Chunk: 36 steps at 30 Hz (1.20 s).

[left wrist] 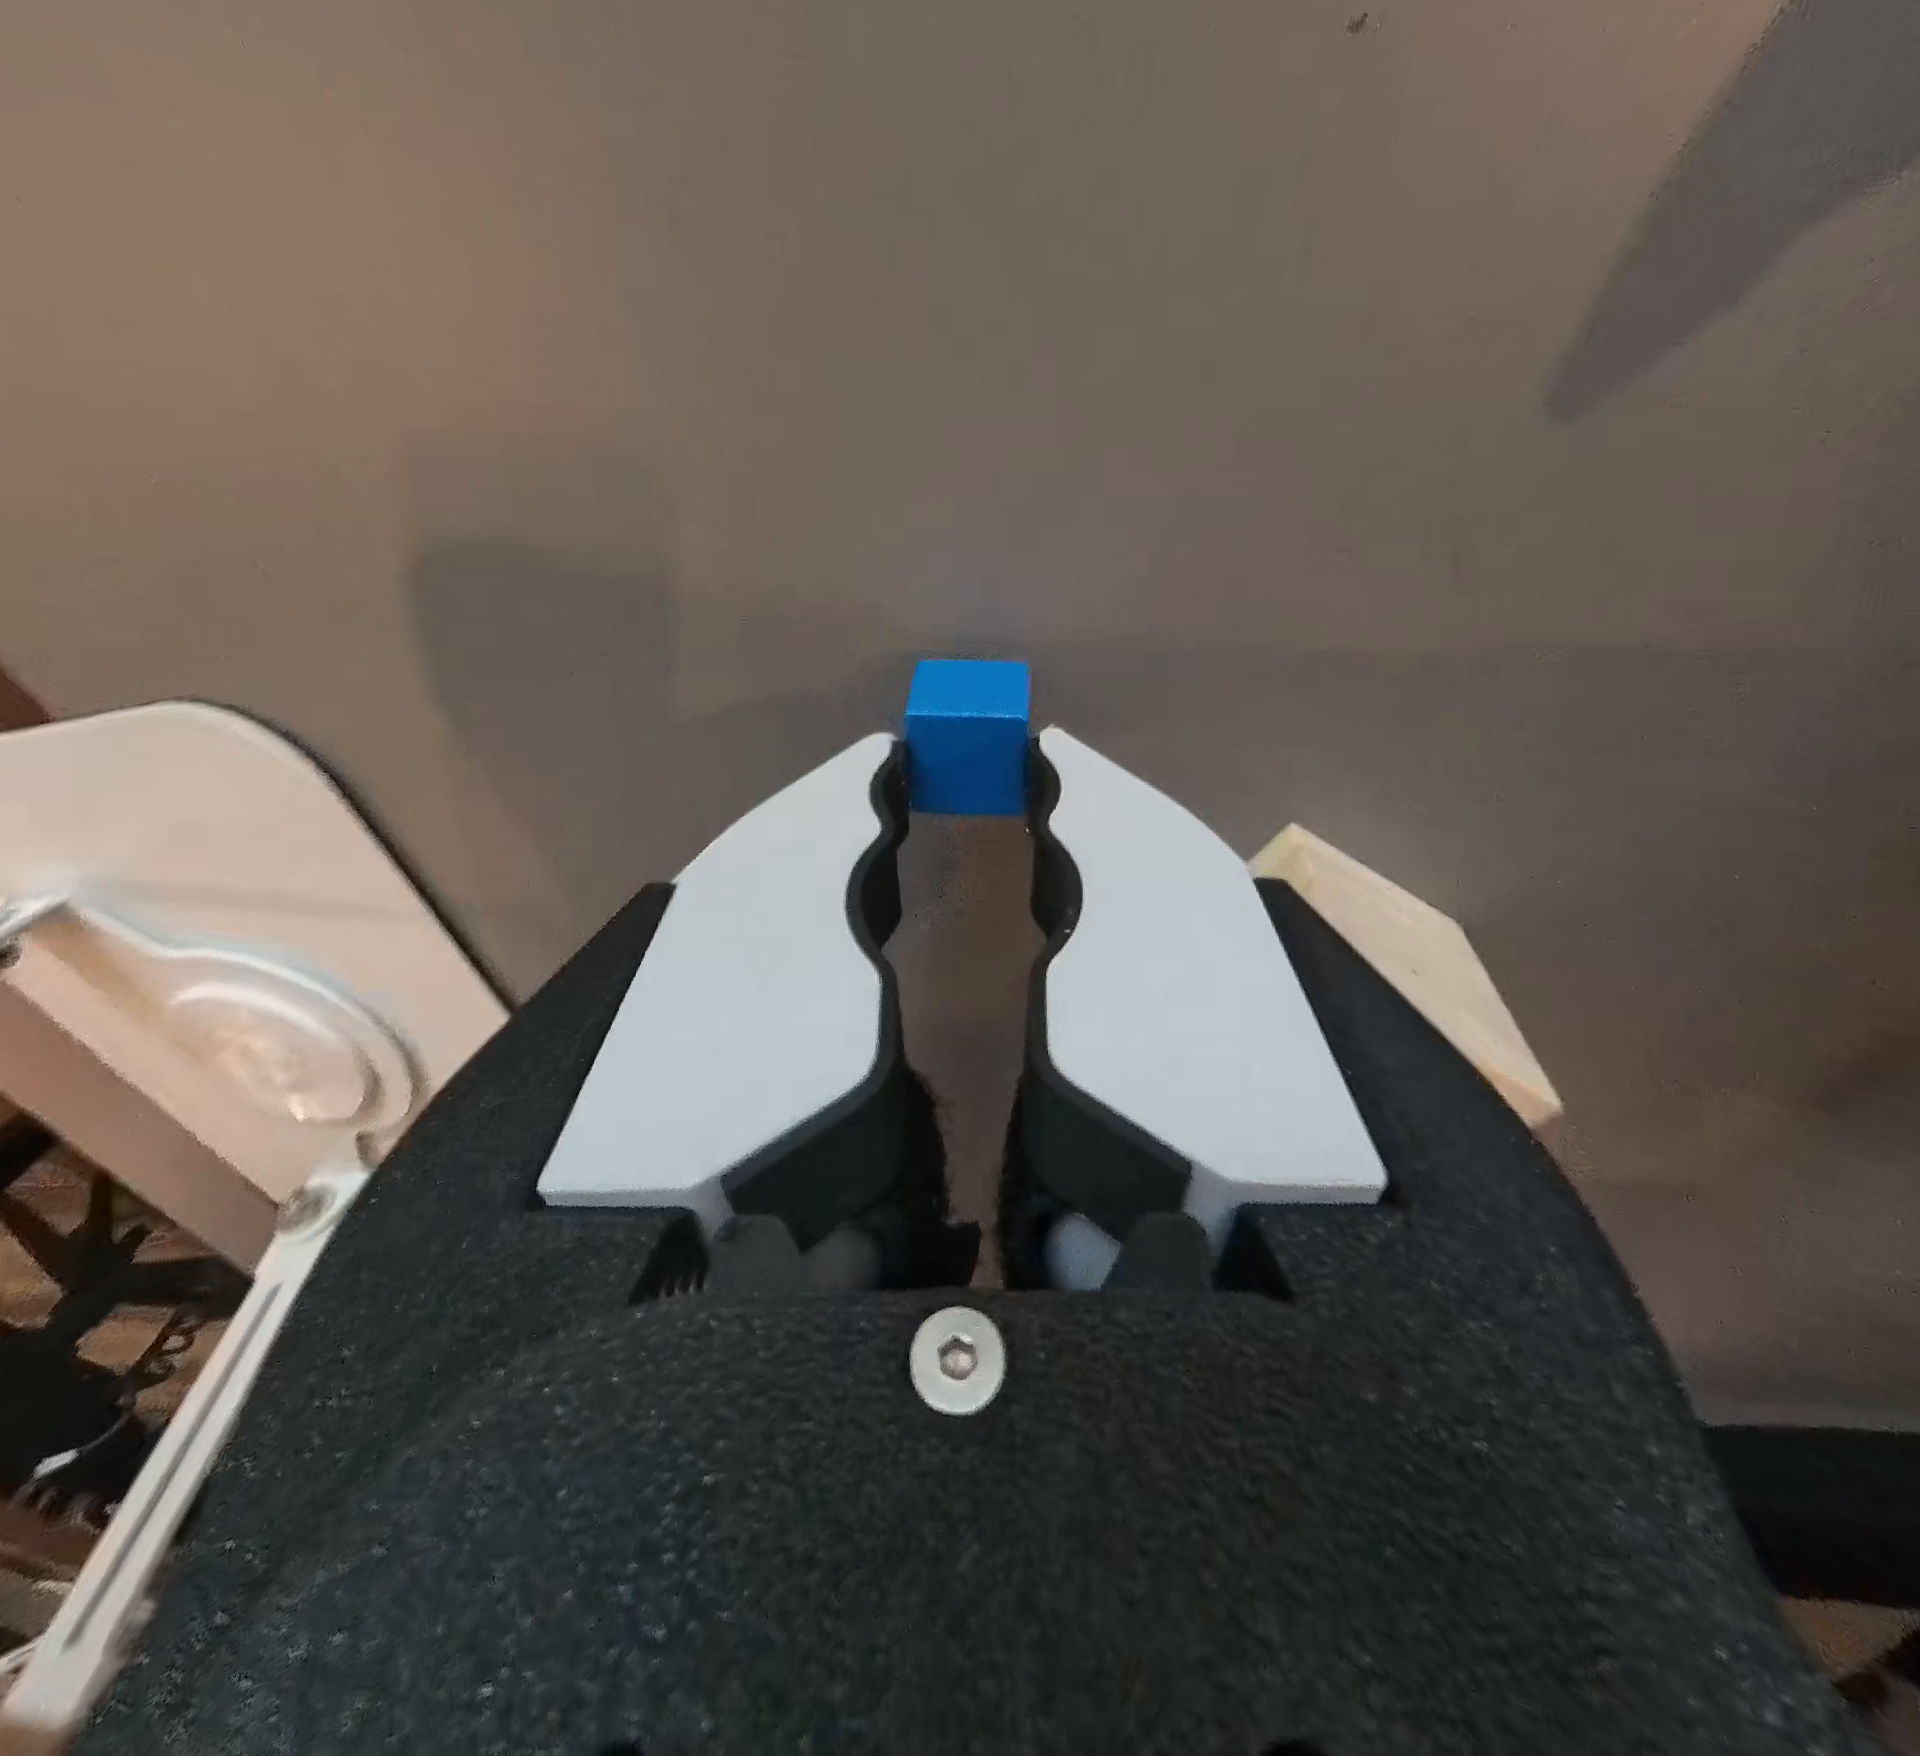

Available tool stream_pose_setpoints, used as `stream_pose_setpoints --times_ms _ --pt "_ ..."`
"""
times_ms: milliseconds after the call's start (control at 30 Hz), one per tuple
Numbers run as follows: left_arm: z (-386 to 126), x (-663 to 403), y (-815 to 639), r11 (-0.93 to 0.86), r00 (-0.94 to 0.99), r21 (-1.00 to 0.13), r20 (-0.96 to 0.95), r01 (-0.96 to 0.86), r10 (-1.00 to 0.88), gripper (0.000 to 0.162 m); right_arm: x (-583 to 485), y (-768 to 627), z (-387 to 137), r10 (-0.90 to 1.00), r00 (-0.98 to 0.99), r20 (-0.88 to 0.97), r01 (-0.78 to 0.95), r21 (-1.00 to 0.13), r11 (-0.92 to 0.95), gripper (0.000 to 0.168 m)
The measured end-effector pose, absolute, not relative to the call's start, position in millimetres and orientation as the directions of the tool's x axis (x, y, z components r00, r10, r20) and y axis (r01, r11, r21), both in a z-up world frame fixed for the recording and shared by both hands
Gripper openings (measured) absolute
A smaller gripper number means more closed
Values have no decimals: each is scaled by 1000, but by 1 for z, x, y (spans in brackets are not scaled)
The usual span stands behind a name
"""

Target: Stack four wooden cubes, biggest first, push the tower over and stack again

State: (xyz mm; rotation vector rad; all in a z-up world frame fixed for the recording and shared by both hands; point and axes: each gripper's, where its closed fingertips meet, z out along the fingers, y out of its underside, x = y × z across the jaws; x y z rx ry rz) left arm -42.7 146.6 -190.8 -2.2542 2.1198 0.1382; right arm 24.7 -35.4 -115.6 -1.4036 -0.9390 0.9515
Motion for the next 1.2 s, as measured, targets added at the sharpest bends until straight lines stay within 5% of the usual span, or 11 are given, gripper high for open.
stream_pose_setpoints --times_ms 200,367,867,1200 --pt "-110 -57 127 -78 91 -94 -139 -992 -986 20 24 -36 -116 935 353 -21 28 -999 -34 100" --pt "-69 -89 82 -44 54 -71 -140 -996 -989 20 24 -36 -116 934 355 -24 25 -999 -35 100" --pt "-87 -111 69 -89 91 -27 -121 -996 -988 20 25 -35 -116 933 360 -27 20 -999 -37 99" --pt "-73 -108 65 -104 120 -111 -142 -988 -983 43 25 -35 -115 933 360 -22 20 -999 -31 99"
